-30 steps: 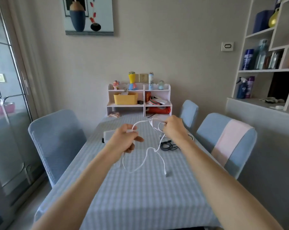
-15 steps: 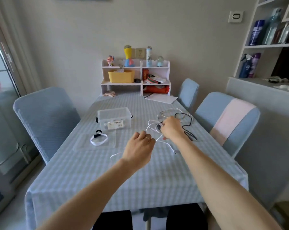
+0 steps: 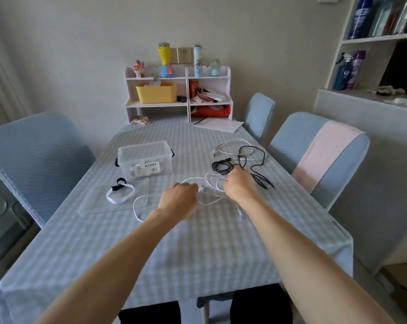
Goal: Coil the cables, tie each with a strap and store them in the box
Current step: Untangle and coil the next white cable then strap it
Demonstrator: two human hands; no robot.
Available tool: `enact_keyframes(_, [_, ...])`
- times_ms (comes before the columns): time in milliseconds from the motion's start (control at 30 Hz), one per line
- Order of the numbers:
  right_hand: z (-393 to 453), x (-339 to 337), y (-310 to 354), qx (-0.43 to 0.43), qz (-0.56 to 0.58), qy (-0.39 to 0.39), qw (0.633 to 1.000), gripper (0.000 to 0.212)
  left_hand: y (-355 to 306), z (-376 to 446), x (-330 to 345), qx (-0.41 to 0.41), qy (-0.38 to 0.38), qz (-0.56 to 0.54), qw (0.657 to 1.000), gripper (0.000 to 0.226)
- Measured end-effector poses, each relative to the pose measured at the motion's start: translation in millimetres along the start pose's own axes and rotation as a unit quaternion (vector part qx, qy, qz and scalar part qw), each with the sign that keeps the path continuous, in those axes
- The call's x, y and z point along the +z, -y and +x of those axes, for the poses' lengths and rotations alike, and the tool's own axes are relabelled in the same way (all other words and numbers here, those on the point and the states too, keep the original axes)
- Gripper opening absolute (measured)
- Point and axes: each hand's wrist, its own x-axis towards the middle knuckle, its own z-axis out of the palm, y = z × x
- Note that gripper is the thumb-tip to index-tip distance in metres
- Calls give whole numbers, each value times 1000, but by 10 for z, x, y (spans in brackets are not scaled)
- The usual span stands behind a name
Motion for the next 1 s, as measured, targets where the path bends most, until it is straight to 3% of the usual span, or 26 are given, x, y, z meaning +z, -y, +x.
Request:
enact_keyframes(100, [25, 69, -113, -9, 4, 0, 1000, 30, 141, -235, 30, 157, -62, -169, 971, 21])
enact_keyframes(200, [55, 117, -202, -20, 18, -23, 999, 24, 272, -474, -21, 232, -125, -204, 943, 18])
enact_keyframes(333, [-28, 205, -271, -69, -41, -71, 994, 19, 567, -662, -134, 174, -161, -194, 952, 25])
enact_keyframes(567, [-158, 305, -208, -133, -145, -75, 978, 21, 828, -1084, -264, 193, -65, -255, 945, 22])
enact_keyframes(700, [-244, 315, -197, -126, -153, -70, 978, 23, 469, -1236, -457, 138, -33, -434, 890, 19])
enact_keyframes(833, [-293, 299, -252, -129, -151, -77, 977, 25, 312, -1299, -577, 59, -57, -558, 826, 46])
enact_keyframes(900, [-313, 285, -267, -132, -147, -83, 977, 26, 280, -1326, -604, 67, -66, -544, 834, 52])
enact_keyframes(1000, [-310, 263, -266, -137, -145, -79, 977, 29, 248, -1342, -530, 81, -40, -477, 874, 50])
